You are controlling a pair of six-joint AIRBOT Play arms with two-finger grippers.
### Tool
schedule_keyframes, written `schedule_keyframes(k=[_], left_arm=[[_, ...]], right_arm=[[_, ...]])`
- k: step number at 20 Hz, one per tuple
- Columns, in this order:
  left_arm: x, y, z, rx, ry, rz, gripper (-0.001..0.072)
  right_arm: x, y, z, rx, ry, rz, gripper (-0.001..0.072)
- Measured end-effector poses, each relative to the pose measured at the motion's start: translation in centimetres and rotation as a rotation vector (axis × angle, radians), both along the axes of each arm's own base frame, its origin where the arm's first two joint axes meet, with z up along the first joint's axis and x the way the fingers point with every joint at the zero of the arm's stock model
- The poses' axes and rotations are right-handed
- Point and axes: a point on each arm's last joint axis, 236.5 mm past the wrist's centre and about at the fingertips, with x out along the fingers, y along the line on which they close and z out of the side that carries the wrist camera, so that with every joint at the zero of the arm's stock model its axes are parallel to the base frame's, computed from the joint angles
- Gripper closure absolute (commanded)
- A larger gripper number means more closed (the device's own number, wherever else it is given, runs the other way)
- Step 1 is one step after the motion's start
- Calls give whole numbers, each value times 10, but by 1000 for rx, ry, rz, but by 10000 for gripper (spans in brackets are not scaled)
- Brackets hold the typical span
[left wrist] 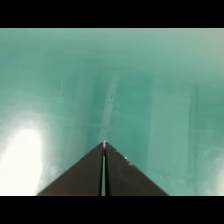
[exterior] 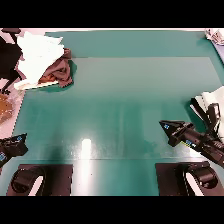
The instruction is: Fold the shirts.
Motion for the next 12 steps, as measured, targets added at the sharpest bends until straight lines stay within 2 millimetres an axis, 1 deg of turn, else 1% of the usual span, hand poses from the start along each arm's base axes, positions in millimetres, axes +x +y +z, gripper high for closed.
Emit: schedule_keyframes(k=[4, 12], left_arm=[[0, 0, 0, 0, 0, 0, 673], [0, 0, 0, 0, 0, 0, 673]], right_arm=[[2, 2, -5, 11, 32, 1, 586], [3, 3, -6, 18, 42, 0, 586]])
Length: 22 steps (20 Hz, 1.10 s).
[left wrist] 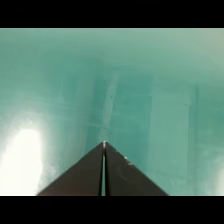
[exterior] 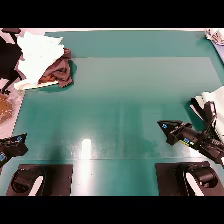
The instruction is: Fold the shirts.
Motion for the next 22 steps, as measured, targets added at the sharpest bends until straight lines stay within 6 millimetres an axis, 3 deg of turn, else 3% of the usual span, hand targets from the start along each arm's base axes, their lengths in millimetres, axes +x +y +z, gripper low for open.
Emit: schedule_keyframes(k=[11, 14, 15, 18, 22], left_arm=[[7, -10, 10, -48, -42, -14, 675], [23, 3, 35, -60, -94, 64, 673], [34, 12, 52, -33, -121, 104, 631], [85, 37, 90, 146, -98, 183, 113], [191, 47, 113, 330, 10, 227, 91]], right_arm=[[0, 1, 0, 6, 2, 2, 586], [0, 6, 8, 53, -1, 1, 586], [1, 7, 11, 71, -7, -3, 586], [4, 8, 20, 113, -22, -16, 585], [11, 5, 41, 133, -80, -39, 585]])
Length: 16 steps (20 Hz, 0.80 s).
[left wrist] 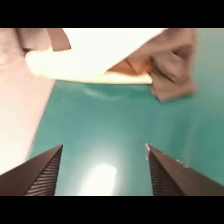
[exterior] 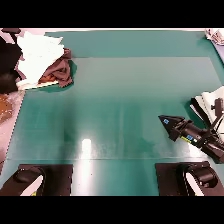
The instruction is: Fold the shirts.
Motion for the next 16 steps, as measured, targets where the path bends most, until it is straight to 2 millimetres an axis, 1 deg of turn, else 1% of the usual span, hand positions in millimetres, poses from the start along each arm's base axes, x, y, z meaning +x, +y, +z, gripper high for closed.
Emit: schedule_keyframes(k=[1, 2, 3, 4, 5, 7, 8, 9, 10, 11, 12, 14, 16], left_arm=[[26, 3, 3, 5, 12, 21, 91], [52, 7, 2, -9, 26, 46, 91], [74, 14, 0, -36, 35, 74, 91], [95, 25, -2, -75, 35, 110, 91], [113, 35, -6, -130, 30, 142, 91], [145, 60, -21, -297, 12, 202, 91], [159, 69, -27, -383, -8, 217, 91], [172, 78, -36, -477, -27, 228, 91], [184, 86, -42, -544, -45, 228, 90], [194, 94, -48, -600, -68, 227, 32], [203, 102, -56, -639, -79, 229, -13], [220, 113, -74, -702, -99, 232, -13], [239, 113, -90, -765, -122, 203, -13]], right_arm=[[2, -2, 8, -6, -22, -11, 583], [4, -5, 14, -8, -32, -25, 564], [7, -8, 19, -4, -28, -43, 535], [9, -11, 22, 0, -11, -59, 535], [12, -13, 23, 0, 16, -72, 534], [21, -17, 22, -4, 72, -96, 534], [27, -20, 21, -12, 96, -108, 534], [34, -23, 21, -23, 116, -119, 505], [41, -25, 21, -38, 130, -123, 461], [48, -27, 21, -60, 141, -121, 445], [54, -29, 22, -84, 147, -115, 445], [66, -29, 26, -122, 154, -95, 444], [77, -28, 32, -150, 157, -76, 445]])
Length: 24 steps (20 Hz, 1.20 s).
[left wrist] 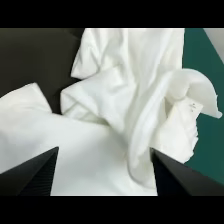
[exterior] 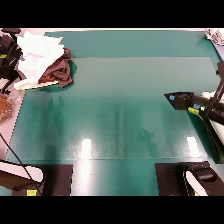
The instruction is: Fold the shirts.
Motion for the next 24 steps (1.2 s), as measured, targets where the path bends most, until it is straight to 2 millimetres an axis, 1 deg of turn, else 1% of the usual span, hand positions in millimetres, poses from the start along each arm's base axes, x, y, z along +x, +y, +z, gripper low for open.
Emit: schedule_keyframes(k=[3, 4, 6, 7, 8, 9, 10, 12, 14, 16, 17, 19, 21, 23, 24], left_arm=[[27, -11, -27, -111, -58, -51, -13], [34, -15, -33, -136, -77, -71, -13], [45, -20, -40, -167, -118, -100, 19], [50, -20, -41, -172, -138, -103, 270], [53, -18, -44, -171, -152, -103, 456], [56, -18, -44, -173, -166, -104, 624], [58, -18, -42, -178, -182, -107, 682], [62, -25, -30, -200, -229, -136, 683], [63, -41, 1, -229, -290, -200, 684], [53, -64, 48, -229, -350, -304, 683], [43, -77, 77, -223, -387, -361, 683], [14, -104, 132, -187, -442, -469, 683], [-24, -130, 188, -137, -506, -556, 683], [-62, -154, 235, -85, -562, -624, 683], [-81, -167, 253, -62, -581, -656, 683]], right_arm=[[15, 1, 9, -30, -2, 26, 445], [18, 2, 11, -36, -4, 33, 445], [24, 2, 15, -47, -11, 41, 445], [25, 2, 16, -50, -11, 45, 445], [26, 2, 17, -52, -12, 47, 446], [27, 2, 18, -53, -13, 48, 446], [27, 3, 17, -54, -13, 51, 446], [26, 8, 18, -55, -14, 68, 446], [23, 17, 18, -55, -14, 95, 446], [19, 25, 18, -55, -15, 122, 446], [18, 28, 19, -55, -16, 131, 446], [16, 31, 19, -45, -10, 132, 446], [16, 28, 23, -28, -9, 110, 446], [16, 17, 34, -12, -37, 65, 446], [16, 9, 44, -6, -68, 35, 446]])
